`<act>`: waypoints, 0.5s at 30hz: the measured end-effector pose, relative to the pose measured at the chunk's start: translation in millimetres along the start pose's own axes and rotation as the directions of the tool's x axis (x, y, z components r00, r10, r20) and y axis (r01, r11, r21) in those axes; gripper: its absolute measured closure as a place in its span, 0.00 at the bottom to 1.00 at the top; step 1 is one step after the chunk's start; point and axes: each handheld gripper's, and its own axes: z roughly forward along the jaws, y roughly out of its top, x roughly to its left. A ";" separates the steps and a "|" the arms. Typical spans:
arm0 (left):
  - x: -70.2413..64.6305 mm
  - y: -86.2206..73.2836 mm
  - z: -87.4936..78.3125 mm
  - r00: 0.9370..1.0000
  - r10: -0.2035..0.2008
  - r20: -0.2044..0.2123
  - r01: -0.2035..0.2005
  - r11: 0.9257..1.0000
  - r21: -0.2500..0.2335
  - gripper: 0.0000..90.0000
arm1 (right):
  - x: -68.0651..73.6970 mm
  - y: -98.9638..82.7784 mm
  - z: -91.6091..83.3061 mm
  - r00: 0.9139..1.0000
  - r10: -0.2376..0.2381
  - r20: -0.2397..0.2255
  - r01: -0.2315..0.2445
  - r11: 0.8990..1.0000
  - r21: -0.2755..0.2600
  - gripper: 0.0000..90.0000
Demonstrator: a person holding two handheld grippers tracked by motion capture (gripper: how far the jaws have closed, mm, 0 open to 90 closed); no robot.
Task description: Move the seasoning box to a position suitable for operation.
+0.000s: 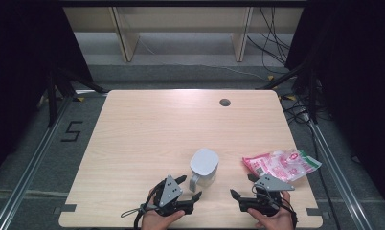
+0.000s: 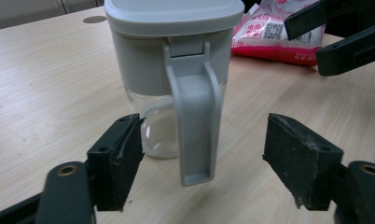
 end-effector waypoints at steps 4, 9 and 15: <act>1.8 -0.1 0.5 0.999 0.022 -0.045 -0.023 0.999 -0.023 0.47 | 3.6 0.1 0.1 1.000 0.006 -0.008 -0.006 1.000 0.007 0.19; 4.9 -0.5 3.0 0.999 0.021 -0.037 -0.023 0.999 -0.038 0.60 | 2.7 0.2 0.5 1.000 0.008 -0.010 -0.008 1.000 0.011 0.19; 1.4 -2.0 13.5 0.999 0.048 -0.024 -0.049 0.998 -0.047 0.74 | 2.1 0.0 1.5 1.000 -0.012 -0.022 0.012 1.000 0.011 0.19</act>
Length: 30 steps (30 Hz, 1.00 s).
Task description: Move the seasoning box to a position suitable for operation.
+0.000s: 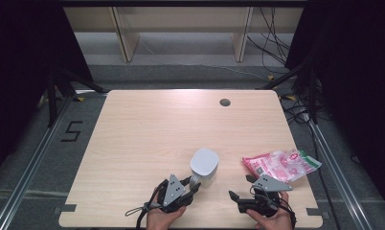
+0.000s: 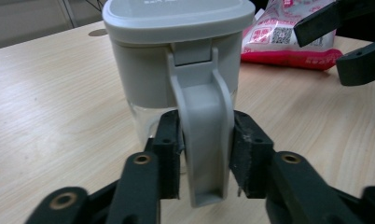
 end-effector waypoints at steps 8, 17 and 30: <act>9.8 1.7 4.7 0.999 0.033 -0.026 -0.034 0.999 -0.019 0.75 | 0.9 0.1 1.5 1.000 -0.006 -0.002 0.006 1.000 0.001 0.19; 26.5 5.4 12.9 0.999 0.025 -0.039 -0.026 1.000 -0.008 0.75 | 0.5 0.4 1.3 1.000 -0.015 0.012 0.015 1.000 0.005 0.19; 47.3 7.6 17.6 0.992 0.033 -0.121 -0.034 0.999 -0.011 0.76 | 1.2 0.0 2.3 1.000 0.003 -0.011 -0.003 1.000 0.016 0.20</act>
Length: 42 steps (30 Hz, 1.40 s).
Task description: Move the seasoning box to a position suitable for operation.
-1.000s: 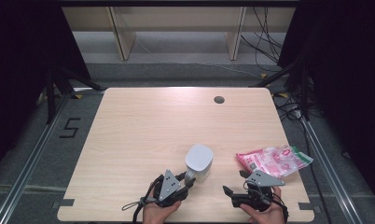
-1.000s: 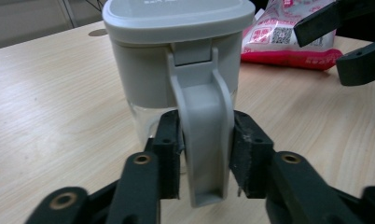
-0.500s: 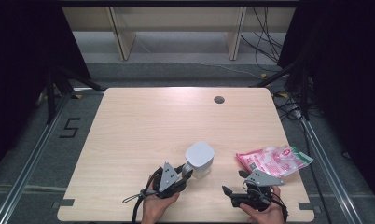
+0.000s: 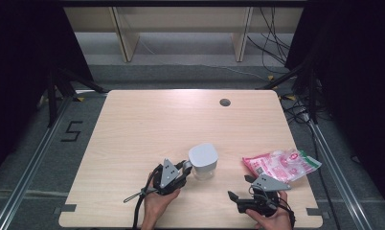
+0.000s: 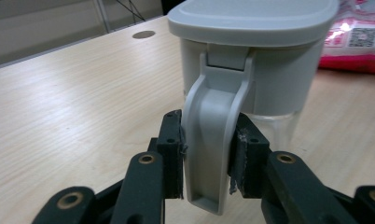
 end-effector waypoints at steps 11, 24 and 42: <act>4.0 0.5 10.0 0.999 0.019 -0.045 -0.020 1.000 -0.016 0.77 | 0.1 0.4 0.6 1.000 -0.017 0.018 0.017 1.000 -0.010 0.20; 13.9 -4.2 4.9 0.999 0.010 -0.044 -0.012 0.999 -0.035 0.78 | 1.9 0.0 0.6 1.000 -0.004 0.013 0.004 1.000 -0.006 0.20; 13.7 -4.2 10.4 0.998 0.007 -0.062 -0.009 0.999 -0.044 0.80 | 2.7 0.0 1.7 1.000 -0.006 0.005 0.006 1.000 0.012 0.20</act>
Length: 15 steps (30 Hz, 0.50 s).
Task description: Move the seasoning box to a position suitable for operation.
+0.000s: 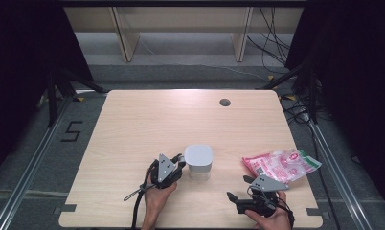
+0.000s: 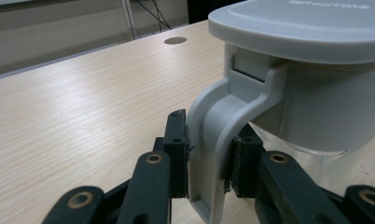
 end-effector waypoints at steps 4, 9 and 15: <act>-8.4 1.2 -0.1 1.000 -0.007 0.024 0.006 1.000 0.002 0.80 | -1.3 -0.5 0.0 1.000 -0.013 -0.006 0.013 1.000 0.002 0.20; -9.6 2.2 -2.5 0.999 -0.010 0.031 0.010 1.000 0.017 0.80 | -2.4 -0.5 0.6 1.000 -0.028 0.007 0.029 1.000 -0.012 0.20; -11.2 0.7 -7.4 0.999 -0.017 0.047 0.016 1.000 0.019 0.79 | -3.5 -0.5 1.9 0.999 -0.030 -0.014 0.030 1.000 -0.010 0.20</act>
